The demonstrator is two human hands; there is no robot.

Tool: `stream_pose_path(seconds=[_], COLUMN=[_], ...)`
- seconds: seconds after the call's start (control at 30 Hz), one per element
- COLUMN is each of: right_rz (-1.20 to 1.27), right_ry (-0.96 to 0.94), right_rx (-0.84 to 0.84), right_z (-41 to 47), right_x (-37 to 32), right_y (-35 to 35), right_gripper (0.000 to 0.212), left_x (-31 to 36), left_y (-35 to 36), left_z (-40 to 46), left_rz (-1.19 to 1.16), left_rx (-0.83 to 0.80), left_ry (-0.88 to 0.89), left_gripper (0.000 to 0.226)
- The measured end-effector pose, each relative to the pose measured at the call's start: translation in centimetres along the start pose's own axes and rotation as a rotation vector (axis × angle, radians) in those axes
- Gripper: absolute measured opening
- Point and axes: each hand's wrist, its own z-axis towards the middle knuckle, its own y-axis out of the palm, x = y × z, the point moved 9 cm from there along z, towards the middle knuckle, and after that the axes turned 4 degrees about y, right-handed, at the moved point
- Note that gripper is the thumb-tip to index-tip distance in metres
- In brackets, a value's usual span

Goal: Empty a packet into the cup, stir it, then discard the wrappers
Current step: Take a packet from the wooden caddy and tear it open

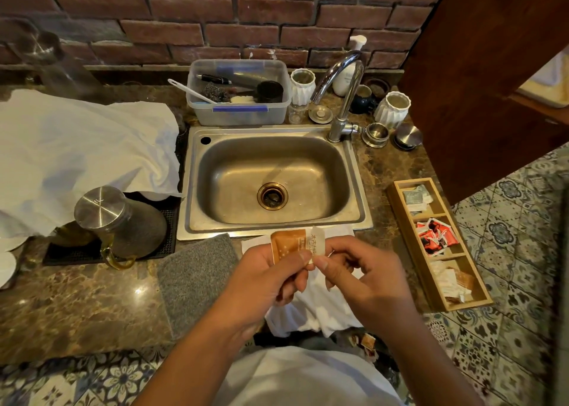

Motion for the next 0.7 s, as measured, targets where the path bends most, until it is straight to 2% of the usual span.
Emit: stream_pose_path(seconds=[0.2,0.43,0.53,0.7], right_rz=[0.011,0.176,0.114,0.096], right_ry=[-0.015,0.007,-0.063,-0.104], right_rx=[0.099,0.174,0.285,0.436], right_z=[-0.5,-1.1,-1.4,-2.1], right_x=[0.0,0.9,0.2,0.3], right_y=[-0.8,-1.5,-2.0,-2.8], right_gripper=[0.008,0.006,0.004,0.002], left_x=[-1.0,-1.4,-1.2,-0.8], left_y=[1.1,2.9,3.6,4.4], left_z=[0.5,1.2,1.3,1.9], left_rz=[-0.097,-0.224,-0.292,-0.251], left_rx=[-0.051,-0.122,-0.138,-0.134], left_ry=[-0.055,-0.116,-0.162,-0.169], left_gripper=[0.02,0.019,0.019,0.02])
